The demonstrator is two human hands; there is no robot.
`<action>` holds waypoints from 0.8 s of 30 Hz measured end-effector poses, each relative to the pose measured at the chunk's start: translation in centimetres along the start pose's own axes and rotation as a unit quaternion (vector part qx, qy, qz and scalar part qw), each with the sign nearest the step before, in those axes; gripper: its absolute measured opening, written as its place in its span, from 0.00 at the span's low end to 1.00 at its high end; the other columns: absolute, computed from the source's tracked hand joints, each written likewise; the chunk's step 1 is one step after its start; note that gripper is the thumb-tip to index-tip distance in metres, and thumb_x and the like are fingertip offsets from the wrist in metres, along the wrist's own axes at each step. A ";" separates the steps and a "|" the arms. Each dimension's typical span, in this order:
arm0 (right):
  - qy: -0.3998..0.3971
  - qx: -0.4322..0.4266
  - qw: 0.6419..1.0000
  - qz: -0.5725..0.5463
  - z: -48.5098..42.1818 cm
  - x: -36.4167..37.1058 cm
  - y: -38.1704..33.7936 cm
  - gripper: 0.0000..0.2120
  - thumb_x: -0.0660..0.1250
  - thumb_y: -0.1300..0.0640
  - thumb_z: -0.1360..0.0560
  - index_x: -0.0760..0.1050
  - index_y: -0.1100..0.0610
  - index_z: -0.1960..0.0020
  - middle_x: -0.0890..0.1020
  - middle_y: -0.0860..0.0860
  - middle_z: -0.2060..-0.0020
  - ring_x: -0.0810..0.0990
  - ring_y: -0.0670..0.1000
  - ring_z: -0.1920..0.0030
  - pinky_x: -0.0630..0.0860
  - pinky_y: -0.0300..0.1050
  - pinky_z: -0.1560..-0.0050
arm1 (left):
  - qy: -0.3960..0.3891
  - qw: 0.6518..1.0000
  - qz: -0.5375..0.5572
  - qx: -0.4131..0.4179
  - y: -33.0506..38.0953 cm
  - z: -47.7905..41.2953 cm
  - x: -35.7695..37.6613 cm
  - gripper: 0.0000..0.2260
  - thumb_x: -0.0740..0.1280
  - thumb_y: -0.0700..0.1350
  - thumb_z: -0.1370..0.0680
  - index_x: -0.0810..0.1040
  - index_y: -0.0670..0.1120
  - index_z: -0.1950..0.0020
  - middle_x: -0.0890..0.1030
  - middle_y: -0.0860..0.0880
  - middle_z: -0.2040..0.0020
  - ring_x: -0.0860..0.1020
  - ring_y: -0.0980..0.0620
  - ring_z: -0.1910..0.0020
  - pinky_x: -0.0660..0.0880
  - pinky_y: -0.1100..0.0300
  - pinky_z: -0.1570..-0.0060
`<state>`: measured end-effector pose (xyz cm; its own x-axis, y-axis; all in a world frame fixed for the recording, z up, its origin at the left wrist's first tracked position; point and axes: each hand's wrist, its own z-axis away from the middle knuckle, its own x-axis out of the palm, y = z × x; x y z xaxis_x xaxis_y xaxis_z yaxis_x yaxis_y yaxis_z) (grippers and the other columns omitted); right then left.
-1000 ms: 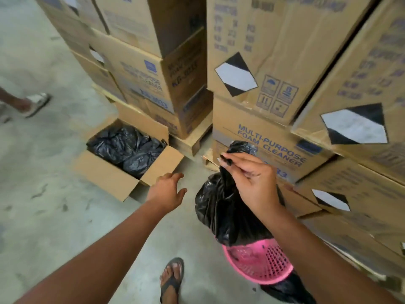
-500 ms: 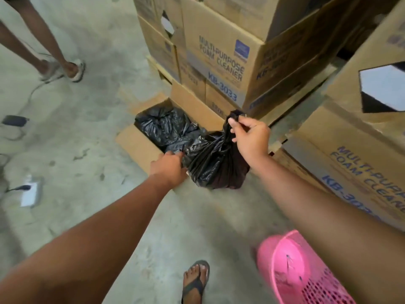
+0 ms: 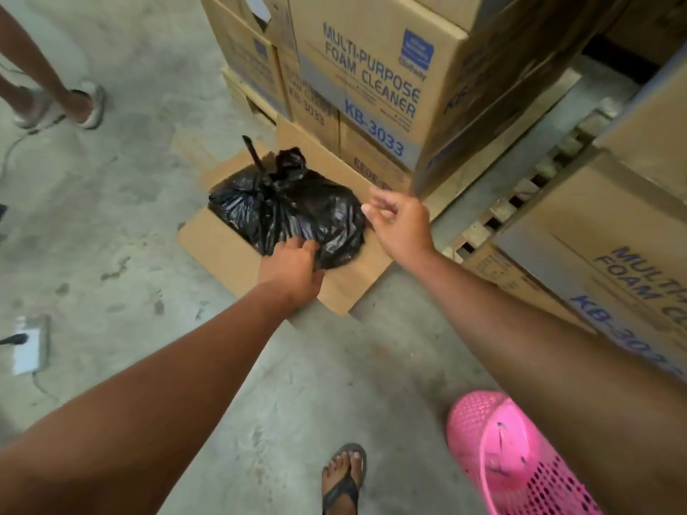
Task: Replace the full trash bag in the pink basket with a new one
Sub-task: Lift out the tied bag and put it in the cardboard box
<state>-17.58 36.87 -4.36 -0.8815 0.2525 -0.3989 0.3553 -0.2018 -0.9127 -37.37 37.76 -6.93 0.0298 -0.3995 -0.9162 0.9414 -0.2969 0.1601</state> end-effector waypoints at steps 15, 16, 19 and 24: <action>0.158 0.282 0.944 0.063 32.6 -28.3 24.7 0.13 0.70 0.60 0.25 0.82 0.55 0.41 0.86 0.54 0.47 0.85 0.54 0.52 0.81 0.55 0.43 | -0.133 0.954 -0.091 0.251 36.9 12.4 12.7 0.24 0.63 0.55 0.23 0.67 0.50 0.29 0.72 0.44 0.32 0.71 0.40 0.33 0.72 0.43 0.38; 0.177 0.294 0.938 0.048 35.9 -30.6 25.6 0.12 0.69 0.61 0.24 0.82 0.57 0.41 0.86 0.55 0.47 0.85 0.54 0.52 0.81 0.54 0.43 | -0.145 0.948 -0.092 0.267 40.1 14.5 14.5 0.24 0.63 0.56 0.23 0.67 0.50 0.29 0.73 0.44 0.32 0.71 0.40 0.34 0.72 0.43 0.39; 0.215 0.347 0.913 0.008 46.2 -36.5 29.5 0.11 0.71 0.58 0.25 0.83 0.59 0.44 0.87 0.57 0.52 0.85 0.52 0.55 0.81 0.47 0.46 | -0.172 0.937 -0.077 0.295 48.7 20.7 19.9 0.25 0.64 0.56 0.23 0.68 0.50 0.29 0.74 0.44 0.32 0.72 0.40 0.34 0.73 0.44 0.38; 0.249 0.448 0.856 -0.074 61.7 -43.6 36.1 0.15 0.76 0.53 0.30 0.83 0.57 0.46 0.84 0.51 0.55 0.81 0.39 0.59 0.75 0.33 0.53 | -0.235 0.919 -0.034 0.316 61.2 29.6 30.8 0.20 0.65 0.52 0.24 0.74 0.46 0.35 0.80 0.40 0.41 0.78 0.38 0.41 0.76 0.49 0.42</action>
<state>14.48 -39.76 -14.52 -0.5756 0.6643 -0.4769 -0.3260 -0.7212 -0.6112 11.18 -18.36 -14.51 -0.3088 -0.6478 -0.6964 0.5486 -0.7194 0.4260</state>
